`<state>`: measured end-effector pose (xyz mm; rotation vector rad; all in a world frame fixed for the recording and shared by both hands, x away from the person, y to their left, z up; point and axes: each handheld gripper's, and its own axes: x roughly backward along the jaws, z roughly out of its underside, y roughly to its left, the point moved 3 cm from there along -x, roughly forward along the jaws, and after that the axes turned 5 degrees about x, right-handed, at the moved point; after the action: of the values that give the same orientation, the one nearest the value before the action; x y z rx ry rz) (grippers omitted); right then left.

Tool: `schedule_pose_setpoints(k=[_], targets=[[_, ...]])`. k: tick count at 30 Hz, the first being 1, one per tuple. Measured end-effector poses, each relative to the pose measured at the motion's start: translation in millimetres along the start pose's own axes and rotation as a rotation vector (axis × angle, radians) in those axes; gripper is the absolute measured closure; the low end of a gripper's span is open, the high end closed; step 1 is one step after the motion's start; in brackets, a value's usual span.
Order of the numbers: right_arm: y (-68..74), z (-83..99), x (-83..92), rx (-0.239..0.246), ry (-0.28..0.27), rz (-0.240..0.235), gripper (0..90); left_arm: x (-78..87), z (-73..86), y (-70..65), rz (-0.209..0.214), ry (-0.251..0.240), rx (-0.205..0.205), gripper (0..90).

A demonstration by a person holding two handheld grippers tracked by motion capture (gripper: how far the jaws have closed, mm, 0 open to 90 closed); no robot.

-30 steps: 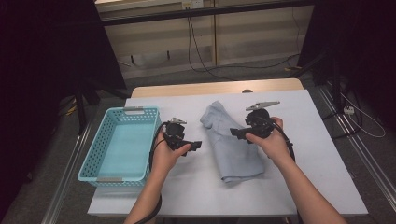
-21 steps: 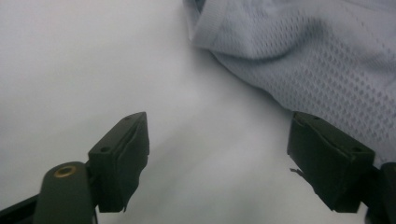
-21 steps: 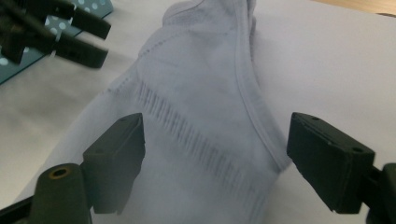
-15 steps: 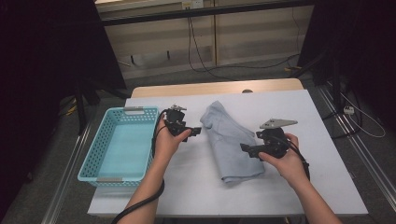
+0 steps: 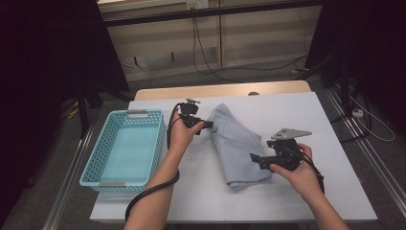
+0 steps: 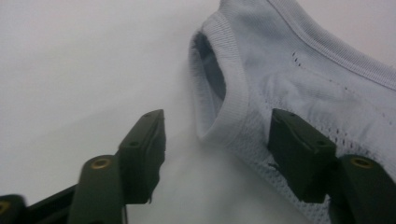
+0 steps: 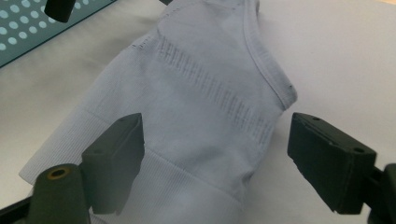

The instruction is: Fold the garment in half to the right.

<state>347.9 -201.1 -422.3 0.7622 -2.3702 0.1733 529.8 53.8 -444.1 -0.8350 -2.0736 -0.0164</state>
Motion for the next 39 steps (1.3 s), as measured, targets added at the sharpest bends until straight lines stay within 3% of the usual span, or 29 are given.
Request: schedule_pose_setpoints(k=[2,5,9,12,23,28,33,39], targets=[[-0.2,1.7,0.9,-0.001,0.004,-0.001,19.0,-4.1,-1.7,-2.2,0.020,0.005,0.028,40.2],[-0.2,3.7,2.3,0.002,0.007,0.005,19.1,-7.7,-3.3,-4.2,0.028,0.020,0.033,47.4],[-0.5,5.1,4.7,0.004,0.004,0.005,19.1,-7.5,-4.3,-5.7,0.027,0.047,0.032,67.1],[-1.2,6.2,5.4,0.004,0.002,0.003,19.1,-5.8,-6.2,-4.8,0.013,0.074,0.011,75.0],[-5.8,7.3,5.9,-0.006,-0.003,-0.003,19.1,-0.5,-30.5,9.7,-0.024,0.091,0.016,78.2],[-4.5,9.0,3.4,-0.002,0.003,-0.008,19.1,-3.1,-34.2,13.5,-0.035,0.110,0.011,78.2],[-2.7,10.9,1.5,-0.001,0.008,-0.018,19.1,-2.1,-29.2,14.7,-0.023,0.119,0.008,71.5],[-2.3,12.5,1.7,-0.002,0.007,-0.015,19.1,8.6,-24.1,14.0,-0.058,0.082,0.057,34.4]])
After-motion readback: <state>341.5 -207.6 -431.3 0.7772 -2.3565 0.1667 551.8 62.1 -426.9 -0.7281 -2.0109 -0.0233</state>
